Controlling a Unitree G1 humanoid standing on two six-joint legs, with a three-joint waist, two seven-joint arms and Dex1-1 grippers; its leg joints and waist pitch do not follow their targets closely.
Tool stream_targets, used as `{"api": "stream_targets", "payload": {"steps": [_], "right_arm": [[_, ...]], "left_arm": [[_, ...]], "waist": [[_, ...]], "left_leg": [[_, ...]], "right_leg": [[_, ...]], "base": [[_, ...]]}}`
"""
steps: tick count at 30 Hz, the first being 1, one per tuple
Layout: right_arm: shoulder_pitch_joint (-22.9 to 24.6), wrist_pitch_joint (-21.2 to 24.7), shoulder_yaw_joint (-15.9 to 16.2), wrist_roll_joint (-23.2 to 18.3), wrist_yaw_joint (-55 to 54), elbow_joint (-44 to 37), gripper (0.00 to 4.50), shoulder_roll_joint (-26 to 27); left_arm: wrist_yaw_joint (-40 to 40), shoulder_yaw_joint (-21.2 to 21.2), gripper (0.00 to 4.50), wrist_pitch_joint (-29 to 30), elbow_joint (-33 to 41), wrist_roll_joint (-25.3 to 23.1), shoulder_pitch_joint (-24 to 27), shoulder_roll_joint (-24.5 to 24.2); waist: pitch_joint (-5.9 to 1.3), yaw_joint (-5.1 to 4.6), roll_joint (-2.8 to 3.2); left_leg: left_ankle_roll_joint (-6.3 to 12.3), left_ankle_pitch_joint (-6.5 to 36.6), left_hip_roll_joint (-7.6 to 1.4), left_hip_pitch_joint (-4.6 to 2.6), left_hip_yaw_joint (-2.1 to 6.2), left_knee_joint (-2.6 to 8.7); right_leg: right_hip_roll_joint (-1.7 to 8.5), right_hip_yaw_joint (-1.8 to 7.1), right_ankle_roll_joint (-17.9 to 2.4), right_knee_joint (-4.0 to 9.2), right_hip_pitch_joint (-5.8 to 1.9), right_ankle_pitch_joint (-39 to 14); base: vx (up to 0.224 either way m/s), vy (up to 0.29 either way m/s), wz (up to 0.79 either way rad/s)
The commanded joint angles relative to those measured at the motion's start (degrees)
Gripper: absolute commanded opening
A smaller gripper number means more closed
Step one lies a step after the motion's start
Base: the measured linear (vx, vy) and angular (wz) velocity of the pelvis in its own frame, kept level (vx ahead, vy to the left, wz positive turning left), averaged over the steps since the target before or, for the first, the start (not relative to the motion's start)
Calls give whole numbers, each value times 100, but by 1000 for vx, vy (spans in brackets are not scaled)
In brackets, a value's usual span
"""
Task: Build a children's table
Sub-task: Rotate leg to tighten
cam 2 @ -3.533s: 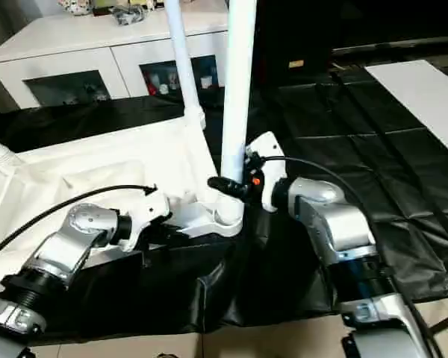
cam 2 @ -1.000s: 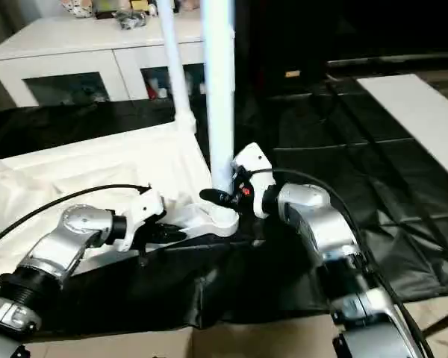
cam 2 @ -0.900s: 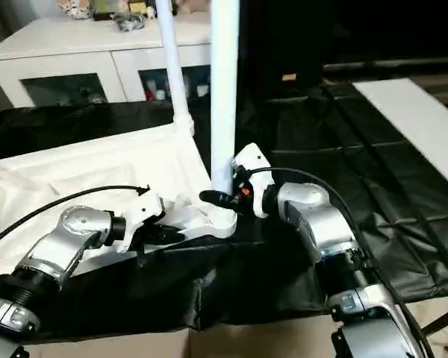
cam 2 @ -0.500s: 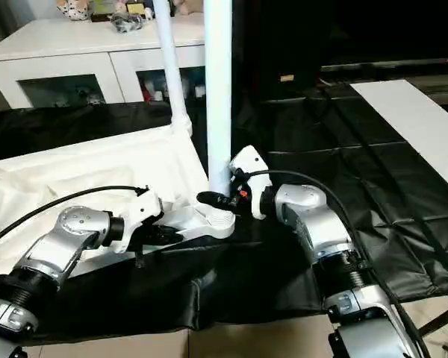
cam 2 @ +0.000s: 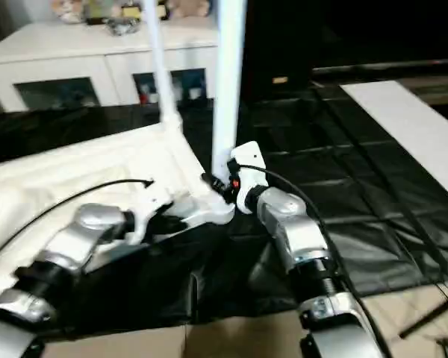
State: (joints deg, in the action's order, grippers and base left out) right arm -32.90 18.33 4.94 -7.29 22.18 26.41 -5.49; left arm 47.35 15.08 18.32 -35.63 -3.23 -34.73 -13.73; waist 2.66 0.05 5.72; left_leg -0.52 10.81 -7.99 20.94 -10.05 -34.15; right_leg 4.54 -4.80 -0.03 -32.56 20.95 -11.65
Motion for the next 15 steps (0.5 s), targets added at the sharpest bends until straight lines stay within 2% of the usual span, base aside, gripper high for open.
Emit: {"api": "stream_targets", "payload": {"steps": [1,3,4,5,6,7,8,9,10,11,12,13,14,15], "right_arm": [[38,341,67,203,-758,1120,183,303],[-68,271,30,240,-994,1310,183,359],[-96,260,1,239,-1071,1360,183,385],[-145,240,-49,237,-1201,1445,183,429],[-225,191,-120,274,-1445,1590,183,501],[-284,167,-192,276,-1628,1710,183,566],[-340,137,-240,305,-1768,1829,183,627],[-340,137,-240,305,-1768,1829,183,627],[-418,111,-309,322,-1893,1992,183,702],[-424,110,-315,321,-1900,2003,183,707],[-461,99,-347,314,-1937,2078,183,737],[-524,54,-379,321,-1977,2200,183,767],[-525,53,-380,322,-1978,2201,183,767],[-537,45,-384,324,-1986,2223,183,773]], "left_arm": [[-1031,-170,0,465,-375,-151,-497,459],[-1189,-158,0,525,-459,-179,-593,588],[-1234,-150,0,532,-485,-194,-619,623],[-1310,-136,0,544,-530,-221,-664,682],[-1479,-169,0,594,-582,-214,-735,829],[-1623,-205,0,642,-612,-202,-789,951],[-1803,-279,0,684,-646,-163,-841,1062],[-1803,-279,0,684,-646,-163,-841,1062],[-2011,-375,0,733,-672,-123,-892,1164],[-2023,-381,0,735,-673,-121,-895,1168],[-2087,-412,0,747,-683,-114,-910,1189],[-2107,-416,0,766,-690,-130,-923,1197],[-2107,-416,0,767,-690,-131,-923,1197],[-2109,-416,0,770,-688,-134,-924,1197]], "waist": [[-137,-128,44],[-123,-140,54],[-117,-127,63],[-148,-50,79],[-147,-1,58],[-197,144,1],[-114,43,-298],[-46,33,-356],[-48,122,-209],[-100,118,-98],[-184,128,-44],[-194,12,-3],[-162,-59,33],[-162,-59,33]], "left_leg": [[-753,4976,-500,-234,423,791],[-730,5108,-476,-267,380,820],[-718,5210,-485,-212,340,919],[-724,5223,-559,-51,271,1140],[-728,5187,-582,15,184,1282],[-789,4768,-478,-94,-40,1281],[-496,3435,-95,-945,24,-73],[71,1363,69,-456,248,-425],[132,949,-48,-138,358,-240],[3,1278,-276,-13,460,298],[9,1913,-384,-199,493,439],[-148,2872,-470,-391,497,542],[-260,3380,-492,-361,485,639],[-260,3380,-492,-361,485,639]], "right_leg": [[387,98,-461,439,27,-3037],[339,3,-413,457,43,-3138],[289,-62,-373,364,-33,-3088],[255,29,-473,-31,-215,-2557],[207,70,-518,-170,-271,-2331],[201,165,-605,-150,-119,-2520],[701,171,-430,1120,718,-4561],[1051,380,-207,1104,212,-5455],[1144,424,-200,925,-183,-5262],[793,142,-121,706,-361,-4165],[535,55,-143,581,-173,-3223],[347,32,-485,471,-54,-1906],[358,40,-826,394,-90,-1120],[358,40,-826,394,-90,-1120]], "base": [[0,0,0],[0,0,0],[0,0,0],[0,0,0],[-72,-18,8],[-11,-72,17],[-11,-72,17],[59,-74,-2],[85,24,-40],[85,24,-40],[53,80,-18],[-22,33,23],[-22,33,23],[0,0,0]]}}
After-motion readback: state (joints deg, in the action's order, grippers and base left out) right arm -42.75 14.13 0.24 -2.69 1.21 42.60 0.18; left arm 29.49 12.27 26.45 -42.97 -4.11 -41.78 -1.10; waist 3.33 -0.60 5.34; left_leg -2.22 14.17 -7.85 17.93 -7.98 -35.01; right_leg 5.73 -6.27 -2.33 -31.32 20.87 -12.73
